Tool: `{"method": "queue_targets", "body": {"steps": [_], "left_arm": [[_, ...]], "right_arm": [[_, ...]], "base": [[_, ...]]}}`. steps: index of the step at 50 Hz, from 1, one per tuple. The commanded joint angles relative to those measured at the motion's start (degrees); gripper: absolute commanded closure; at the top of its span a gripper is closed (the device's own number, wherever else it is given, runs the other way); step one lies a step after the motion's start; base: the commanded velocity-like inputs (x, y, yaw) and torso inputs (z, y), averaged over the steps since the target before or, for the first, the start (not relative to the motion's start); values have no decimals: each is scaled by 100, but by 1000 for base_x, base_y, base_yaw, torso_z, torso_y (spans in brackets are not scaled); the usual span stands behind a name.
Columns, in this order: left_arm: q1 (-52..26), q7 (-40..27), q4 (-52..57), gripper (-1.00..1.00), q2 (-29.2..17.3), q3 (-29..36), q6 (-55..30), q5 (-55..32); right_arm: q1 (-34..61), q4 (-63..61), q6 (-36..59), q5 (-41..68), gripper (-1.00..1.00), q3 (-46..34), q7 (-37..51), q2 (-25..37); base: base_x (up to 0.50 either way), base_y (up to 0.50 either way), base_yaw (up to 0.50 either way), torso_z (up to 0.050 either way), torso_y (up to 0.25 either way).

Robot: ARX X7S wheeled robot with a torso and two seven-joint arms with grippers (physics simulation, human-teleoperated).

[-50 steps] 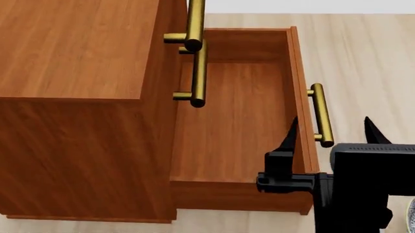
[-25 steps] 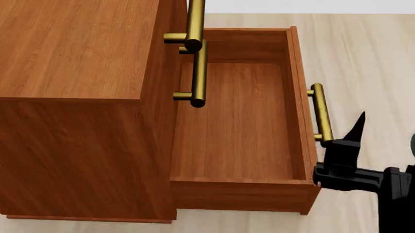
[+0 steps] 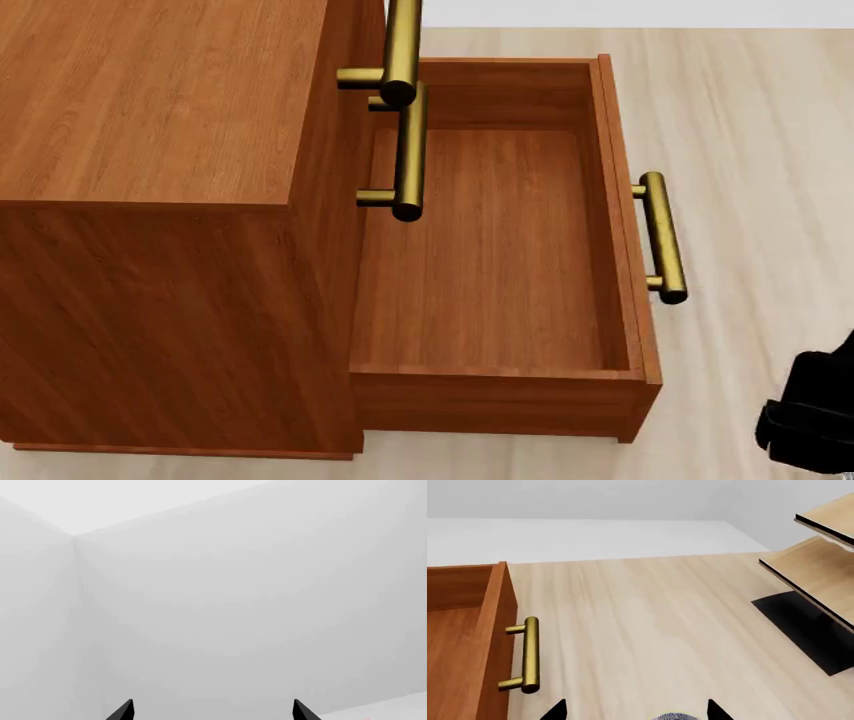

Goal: Put the bowl in the bottom drawer of the cabinet.

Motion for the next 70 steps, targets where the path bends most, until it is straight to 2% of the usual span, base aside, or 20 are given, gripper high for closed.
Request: {"method": "queue_targets", "body": {"steps": [1,15,35,55,70], "left_arm": [[14,-2,9,-100,-3,-6,19,-24],[68,-8,-13,-100,3,49,96,-5],[131,-29,-47,-100,17,140,179,21],[69,-50,-72,-100,23,197,166,0],[118,-46,-103,-100,14,254,244,19]], "right_arm": [[-342,235,97,1039,-100,484,633,304],[-983,345,-120,1210,-100,835,580,553],[-1536,763,-954,34,-100,420,-114,624],[-2018,1076,-1358,-345,-100,710,-374,630],[-2139,1534,-1688,-780,-100,423,-599,665]], "base": [[0,0,0,0,0],[0,0,0,0,0],[0,0,0,0,0],[0,0,0,0,0],[0,0,0,0,0]]}}
